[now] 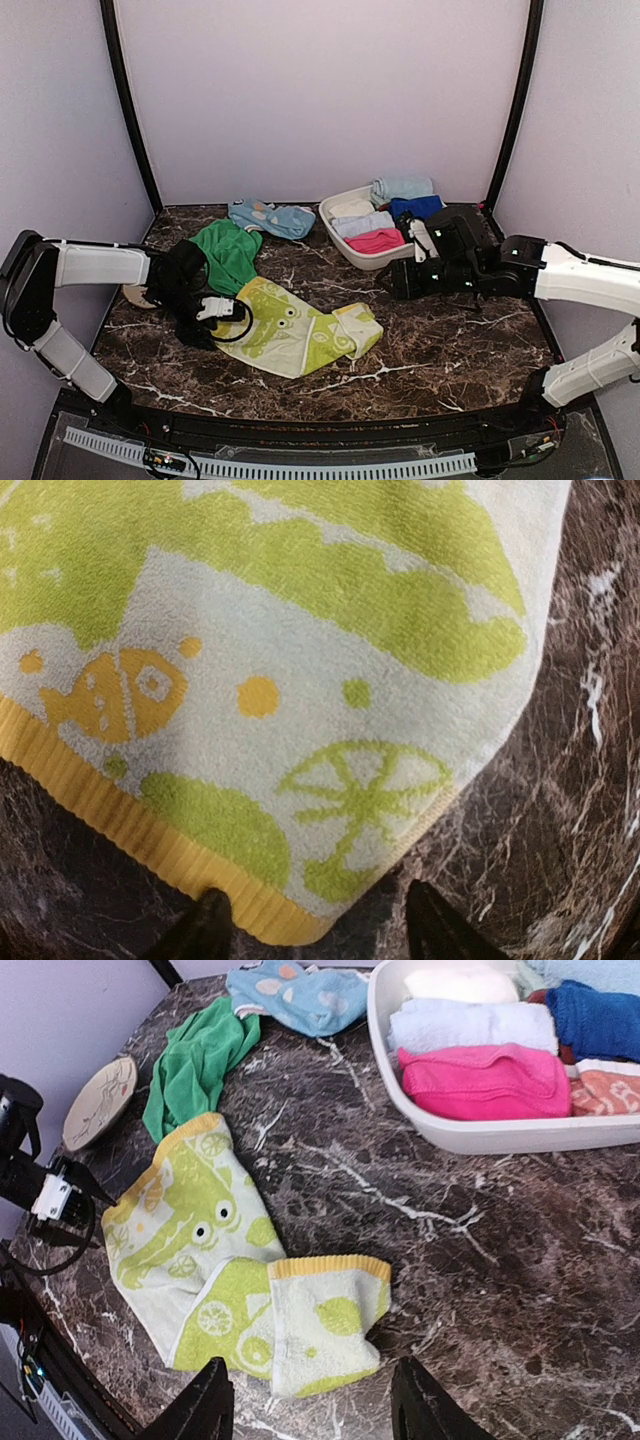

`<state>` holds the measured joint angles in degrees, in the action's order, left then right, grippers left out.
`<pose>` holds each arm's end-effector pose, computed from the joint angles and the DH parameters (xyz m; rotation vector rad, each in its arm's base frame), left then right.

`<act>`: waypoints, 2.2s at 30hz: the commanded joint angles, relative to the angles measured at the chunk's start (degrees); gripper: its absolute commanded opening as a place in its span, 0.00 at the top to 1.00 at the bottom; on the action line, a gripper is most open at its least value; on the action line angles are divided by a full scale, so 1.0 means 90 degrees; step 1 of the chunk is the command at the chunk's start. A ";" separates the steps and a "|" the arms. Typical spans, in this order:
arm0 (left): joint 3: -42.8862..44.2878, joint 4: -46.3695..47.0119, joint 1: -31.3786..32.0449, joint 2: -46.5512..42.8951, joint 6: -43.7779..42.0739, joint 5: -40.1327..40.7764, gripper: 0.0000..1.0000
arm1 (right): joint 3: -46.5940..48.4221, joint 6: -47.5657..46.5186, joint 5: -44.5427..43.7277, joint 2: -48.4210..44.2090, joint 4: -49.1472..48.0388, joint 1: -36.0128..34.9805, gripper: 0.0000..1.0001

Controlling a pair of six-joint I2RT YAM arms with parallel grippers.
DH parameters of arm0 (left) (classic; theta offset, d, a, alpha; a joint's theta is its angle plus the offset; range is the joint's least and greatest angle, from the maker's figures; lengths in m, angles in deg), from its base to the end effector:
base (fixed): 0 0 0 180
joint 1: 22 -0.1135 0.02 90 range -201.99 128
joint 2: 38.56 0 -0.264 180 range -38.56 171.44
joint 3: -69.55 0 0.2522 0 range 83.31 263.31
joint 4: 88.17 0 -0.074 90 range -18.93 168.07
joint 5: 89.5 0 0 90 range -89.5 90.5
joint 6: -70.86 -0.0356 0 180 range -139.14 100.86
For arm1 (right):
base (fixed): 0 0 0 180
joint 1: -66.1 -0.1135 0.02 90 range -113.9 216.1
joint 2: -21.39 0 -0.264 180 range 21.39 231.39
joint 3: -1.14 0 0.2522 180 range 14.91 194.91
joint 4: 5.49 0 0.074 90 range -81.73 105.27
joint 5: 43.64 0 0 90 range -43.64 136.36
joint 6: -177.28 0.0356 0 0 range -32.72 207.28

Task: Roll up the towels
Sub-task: Place the towel at the center of the board, then pick up the towel from the center of the board.

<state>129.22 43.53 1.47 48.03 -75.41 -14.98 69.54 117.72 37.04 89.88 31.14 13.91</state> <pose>0.2318 -0.1110 0.1581 1.8377 2.1230 -0.2633 0.1657 0.2041 0.2935 -0.3373 2.2478 0.6131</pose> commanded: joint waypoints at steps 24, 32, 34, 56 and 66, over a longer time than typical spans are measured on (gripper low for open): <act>0.0331 -0.1108 0.0096 -0.1242 0.0666 -0.0098 1.00 | 0.4241 -0.0029 -0.0481 0.5859 0.1162 -0.1313 0.47; 0.0451 -0.1140 0.0096 -0.1359 0.0746 -0.0125 1.00 | 0.4206 0.0185 -0.1431 0.5693 0.1731 -0.1398 0.79; 0.0510 -0.1111 0.0093 -0.1412 0.0808 -0.0194 1.00 | 0.4223 0.0210 -0.1611 0.5513 0.1800 -0.1399 0.94; 0.4582 0.0290 0.0092 -0.0697 0.1667 0.1835 1.00 | 0.5431 -0.0517 -0.2375 0.3194 0.2010 0.0138 1.00; 0.3594 0.0741 0.0097 -0.1148 0.1355 0.2306 1.00 | 0.2661 0.0761 -0.1582 0.1938 0.1570 0.0059 1.00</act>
<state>166.71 48.91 2.28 40.99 -62.04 3.42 103.48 117.41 19.70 111.43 45.96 15.29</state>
